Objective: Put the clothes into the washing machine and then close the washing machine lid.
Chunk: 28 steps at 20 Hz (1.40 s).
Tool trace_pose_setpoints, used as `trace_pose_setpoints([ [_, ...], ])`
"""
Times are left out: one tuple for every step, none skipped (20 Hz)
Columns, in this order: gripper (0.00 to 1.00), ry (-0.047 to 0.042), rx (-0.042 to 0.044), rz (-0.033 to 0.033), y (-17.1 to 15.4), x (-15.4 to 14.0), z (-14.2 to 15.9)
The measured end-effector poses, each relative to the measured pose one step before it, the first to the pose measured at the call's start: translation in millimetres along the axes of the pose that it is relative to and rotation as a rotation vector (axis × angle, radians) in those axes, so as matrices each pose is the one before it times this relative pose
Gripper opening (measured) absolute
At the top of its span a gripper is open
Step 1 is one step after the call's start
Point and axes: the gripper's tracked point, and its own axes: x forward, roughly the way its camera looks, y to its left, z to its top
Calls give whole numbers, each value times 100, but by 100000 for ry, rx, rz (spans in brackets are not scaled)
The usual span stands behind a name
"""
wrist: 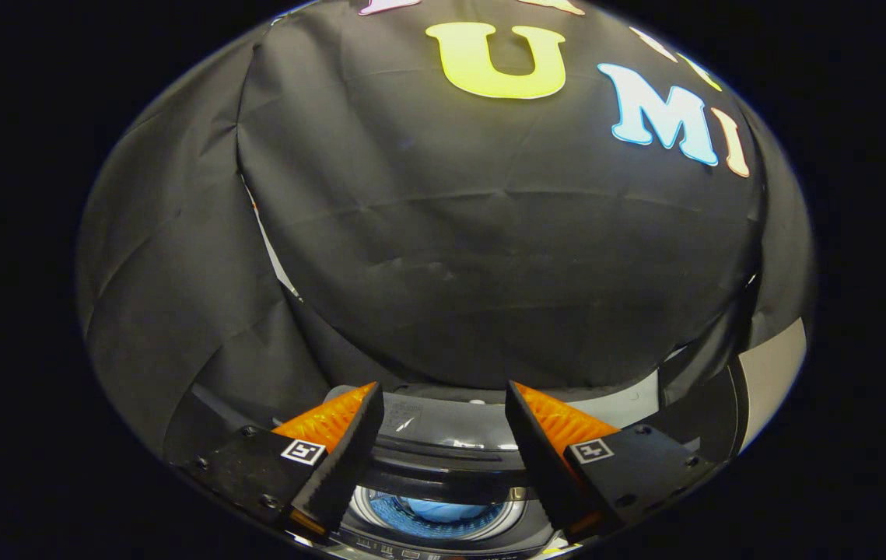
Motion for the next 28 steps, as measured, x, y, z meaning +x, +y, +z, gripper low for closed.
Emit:
trace_pose_setpoints([
  [98,-717,1,-98,15,-135,-196],
  [98,-689,-216,-27,83,-158,-83],
  [98,-573,-51,-50,-2,-207,-187],
  [98,-722,-150,-51,24,-194,-86],
  [98,-475,-82,-34,125,-62,-287],
  [98,-352,-137,4,57,-209,-196],
  [98,-337,-100,26,40,-172,-195],
  [98,-138,-123,36,5,-239,-243],
  [98,-159,-9,-16,88,-158,-288],
  [98,-17,-21,-28,32,-148,-231],
  [98,24,30,-9,-56,-6,27],
  [98,-9,-61,21,0,-45,-171],
  [98,146,-87,74,-37,-110,-246],
  [98,66,179,-89,-7,-298,-446],
  [98,741,317,-118,293,-488,-1041],
  [98,1316,210,47,334,-521,-1022],
  [98,1097,78,70,339,-328,-976],
  [98,1623,469,153,144,-238,-969],
  [98,1609,802,-64,-30,-265,-1015],
  [98,990,771,-138,76,-387,-1053],
  [98,1297,653,433,245,-26,-1244],
  [98,2687,491,736,418,166,-1561],
  [98,2629,321,-290,88,91,-1734],
  [98,1356,651,-245,14,-100,-1214],
  [98,-11,1074,275,62,-225,-804],
  [97,-147,963,37,57,-311,-525],
  [98,-344,791,426,252,-124,-438],
  [97,-849,509,406,208,-414,-85],
])
